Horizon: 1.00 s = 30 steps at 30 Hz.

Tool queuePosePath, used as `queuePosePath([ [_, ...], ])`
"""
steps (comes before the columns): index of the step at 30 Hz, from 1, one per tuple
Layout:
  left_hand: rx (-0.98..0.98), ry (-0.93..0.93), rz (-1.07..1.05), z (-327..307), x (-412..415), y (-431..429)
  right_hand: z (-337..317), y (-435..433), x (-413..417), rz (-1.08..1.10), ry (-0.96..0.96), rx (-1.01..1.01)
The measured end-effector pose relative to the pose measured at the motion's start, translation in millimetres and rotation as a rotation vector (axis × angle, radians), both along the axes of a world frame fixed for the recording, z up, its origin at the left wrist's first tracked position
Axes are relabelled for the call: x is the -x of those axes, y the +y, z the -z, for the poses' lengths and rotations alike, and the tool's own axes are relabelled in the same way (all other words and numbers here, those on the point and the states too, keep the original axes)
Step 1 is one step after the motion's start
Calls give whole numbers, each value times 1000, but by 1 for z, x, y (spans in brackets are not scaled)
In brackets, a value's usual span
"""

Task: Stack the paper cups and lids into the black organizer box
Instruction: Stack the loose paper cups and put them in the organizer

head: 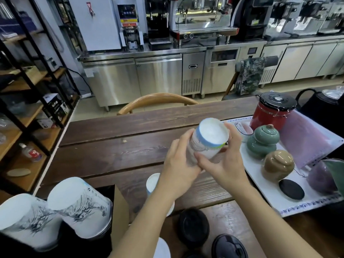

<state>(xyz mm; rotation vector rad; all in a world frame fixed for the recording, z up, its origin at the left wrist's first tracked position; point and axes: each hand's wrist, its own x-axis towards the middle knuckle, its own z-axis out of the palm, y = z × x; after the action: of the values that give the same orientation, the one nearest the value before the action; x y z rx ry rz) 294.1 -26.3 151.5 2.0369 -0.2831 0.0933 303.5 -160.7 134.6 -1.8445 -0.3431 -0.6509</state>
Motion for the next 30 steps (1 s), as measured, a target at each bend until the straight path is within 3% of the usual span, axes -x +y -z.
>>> queuePosePath([
  [3, -69, -105, -37, -30, 12, 22, -26, 17, 3, -46, -83, -12],
  [7, -106, -93, -110, -36, 30, 51, -31, 46, 9, -112, -78, 49],
  [14, -95, 199, -238, 43, 44, 72, 35, 69, 19, -195, 224, 336],
  [18, -222, 477, -204, 91, 52, 67, 80, 69, 31, -297, 456, 611],
  [21, -220, 570, -226, 112, 54, 72, 87, 68, 32, -335, 500, 700],
  [23, -29, 620, -345, 119, 47, 79, 81, 63, 25, -391, 538, 612],
  [26, 400, 678, -627, 117, 38, 85, 70, 57, 21, -489, 692, 190],
  [28, 563, 728, -693, 111, 35, 83, 71, 58, 20, -346, 817, -210],
  [30, 674, 828, -675, 108, 34, 79, 80, 64, 17, -161, 977, -393],
])
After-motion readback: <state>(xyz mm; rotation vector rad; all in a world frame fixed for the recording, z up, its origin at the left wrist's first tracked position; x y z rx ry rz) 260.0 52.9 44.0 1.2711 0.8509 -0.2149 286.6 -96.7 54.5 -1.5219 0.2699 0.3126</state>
